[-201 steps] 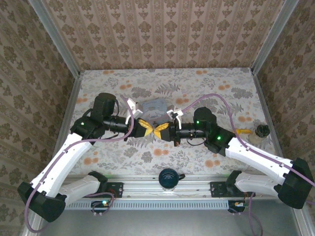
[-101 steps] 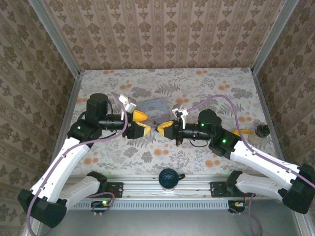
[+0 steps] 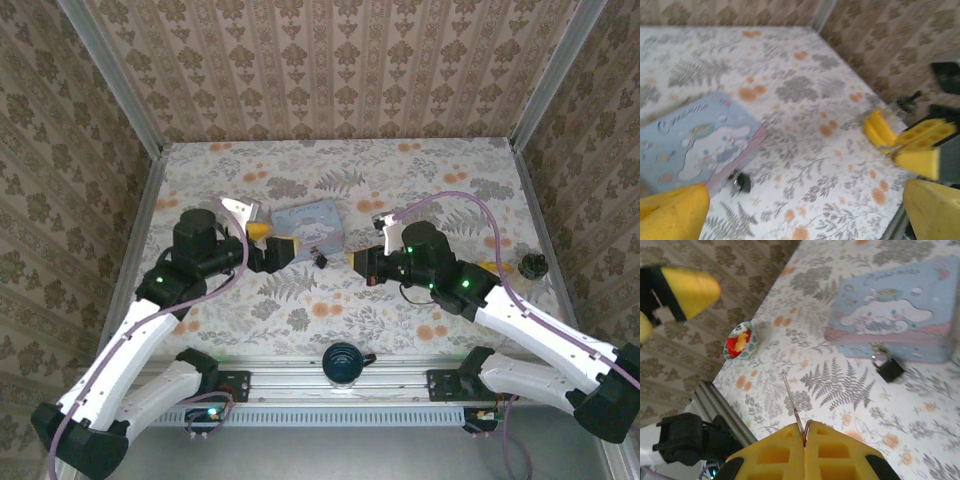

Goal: Unlock the padlock with the key

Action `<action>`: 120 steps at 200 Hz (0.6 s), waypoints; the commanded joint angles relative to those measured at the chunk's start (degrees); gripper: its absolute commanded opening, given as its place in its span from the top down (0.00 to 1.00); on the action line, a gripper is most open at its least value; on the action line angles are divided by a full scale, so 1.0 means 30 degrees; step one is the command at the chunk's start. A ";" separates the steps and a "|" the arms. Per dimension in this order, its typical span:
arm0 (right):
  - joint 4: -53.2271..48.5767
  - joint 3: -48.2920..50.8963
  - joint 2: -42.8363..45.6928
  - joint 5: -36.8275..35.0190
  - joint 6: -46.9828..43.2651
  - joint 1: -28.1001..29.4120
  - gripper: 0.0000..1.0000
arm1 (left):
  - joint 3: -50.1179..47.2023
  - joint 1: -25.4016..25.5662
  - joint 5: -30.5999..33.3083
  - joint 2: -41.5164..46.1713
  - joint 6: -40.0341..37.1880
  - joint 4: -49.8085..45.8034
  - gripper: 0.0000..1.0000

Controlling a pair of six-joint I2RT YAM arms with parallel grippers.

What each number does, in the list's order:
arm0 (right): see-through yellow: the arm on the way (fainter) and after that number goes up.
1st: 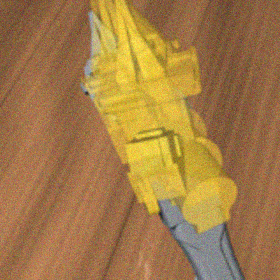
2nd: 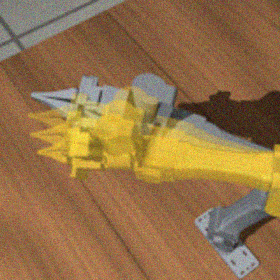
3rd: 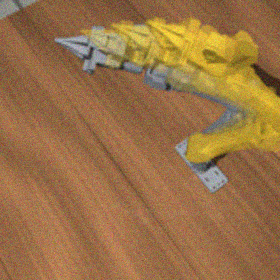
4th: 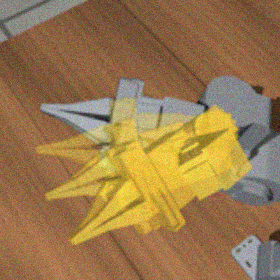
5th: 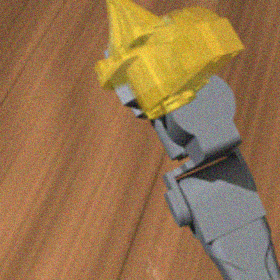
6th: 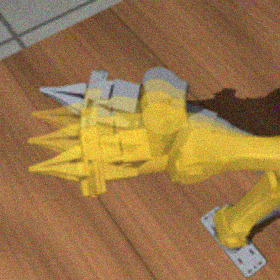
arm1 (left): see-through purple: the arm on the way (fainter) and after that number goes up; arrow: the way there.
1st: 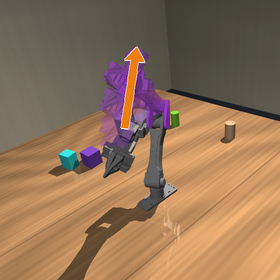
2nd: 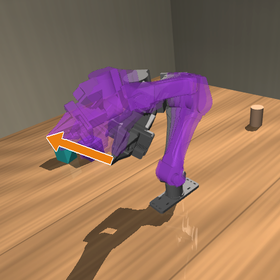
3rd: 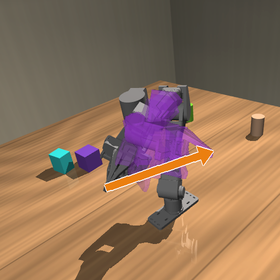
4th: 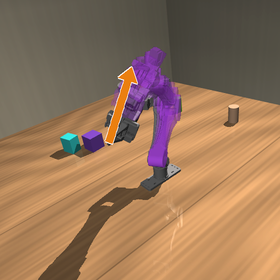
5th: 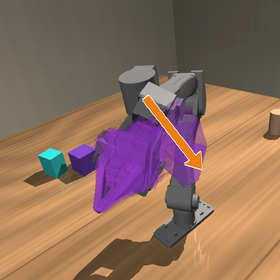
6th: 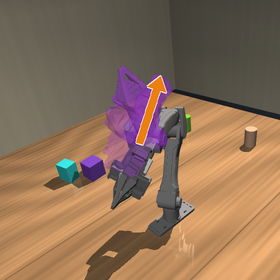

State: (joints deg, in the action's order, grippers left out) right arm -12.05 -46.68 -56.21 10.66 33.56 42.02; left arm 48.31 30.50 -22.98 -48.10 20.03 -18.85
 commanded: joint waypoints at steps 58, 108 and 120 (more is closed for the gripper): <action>-0.3614 0.1724 0.1685 -0.1948 0.2865 -0.1098 1.00 | -0.4371 0.5827 1.1909 -0.0852 0.6381 0.1457 0.00; -0.4270 0.2434 0.1132 -0.2665 0.3174 -0.1120 1.00 | -0.4330 0.7384 1.4243 -0.4203 0.7824 0.2310 0.00; -0.4007 0.2784 0.1015 -0.2687 0.3361 -0.1116 1.00 | -0.4215 0.7713 1.4926 -0.5043 0.8404 0.2249 0.00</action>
State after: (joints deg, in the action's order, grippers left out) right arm -23.00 -40.40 -52.40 4.64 41.71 38.83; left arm 35.20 51.79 14.98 -59.70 40.53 -13.78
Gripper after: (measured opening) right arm 0.057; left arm 0.999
